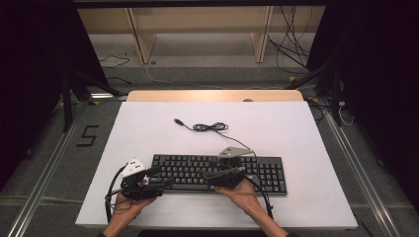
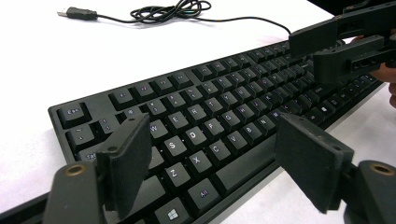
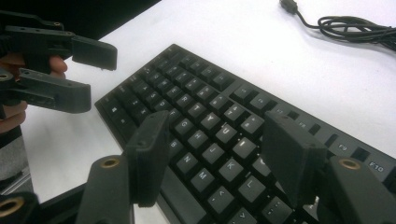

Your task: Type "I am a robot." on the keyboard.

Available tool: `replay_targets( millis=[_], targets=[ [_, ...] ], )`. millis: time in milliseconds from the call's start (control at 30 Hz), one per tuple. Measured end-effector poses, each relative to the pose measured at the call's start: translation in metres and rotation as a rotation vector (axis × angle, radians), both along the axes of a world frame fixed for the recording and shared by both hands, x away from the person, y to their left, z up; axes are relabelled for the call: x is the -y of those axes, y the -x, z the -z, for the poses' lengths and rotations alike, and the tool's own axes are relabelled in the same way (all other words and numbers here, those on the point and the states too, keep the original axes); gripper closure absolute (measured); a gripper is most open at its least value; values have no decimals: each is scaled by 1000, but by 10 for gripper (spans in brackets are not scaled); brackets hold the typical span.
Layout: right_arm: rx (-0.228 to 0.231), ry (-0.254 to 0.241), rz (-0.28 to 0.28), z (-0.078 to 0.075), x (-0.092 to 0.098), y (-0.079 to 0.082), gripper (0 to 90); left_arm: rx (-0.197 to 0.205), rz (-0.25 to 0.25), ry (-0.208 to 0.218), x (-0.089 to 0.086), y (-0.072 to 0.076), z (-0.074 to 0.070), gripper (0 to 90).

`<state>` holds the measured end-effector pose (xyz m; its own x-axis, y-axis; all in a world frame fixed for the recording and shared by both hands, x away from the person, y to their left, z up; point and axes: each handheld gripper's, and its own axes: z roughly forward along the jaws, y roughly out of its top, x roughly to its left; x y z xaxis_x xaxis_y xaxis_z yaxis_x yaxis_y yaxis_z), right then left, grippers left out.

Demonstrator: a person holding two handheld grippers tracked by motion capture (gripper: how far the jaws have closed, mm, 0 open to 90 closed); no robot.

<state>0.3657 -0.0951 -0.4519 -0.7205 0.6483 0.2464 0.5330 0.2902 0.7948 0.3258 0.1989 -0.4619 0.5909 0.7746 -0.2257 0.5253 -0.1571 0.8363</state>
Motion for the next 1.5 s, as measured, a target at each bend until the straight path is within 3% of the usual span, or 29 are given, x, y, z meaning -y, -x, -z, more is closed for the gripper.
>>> replay_targets(
  millis=[467,800,1000,1500],
  targets=[
    [1,1,-32,0,-11,2,439,6,-3,0,-1,0,0,268],
    [-5,28,-59,5,-24,3,770,6,-6,-1,-1,0,-1,268],
    [-29,57,-70,12,-34,2,890,7,-10,0,-2,0,-1,268],
    [-65,110,-80,26,-52,-2,900,11,-27,1,-5,0,-1,268]
  ],
)
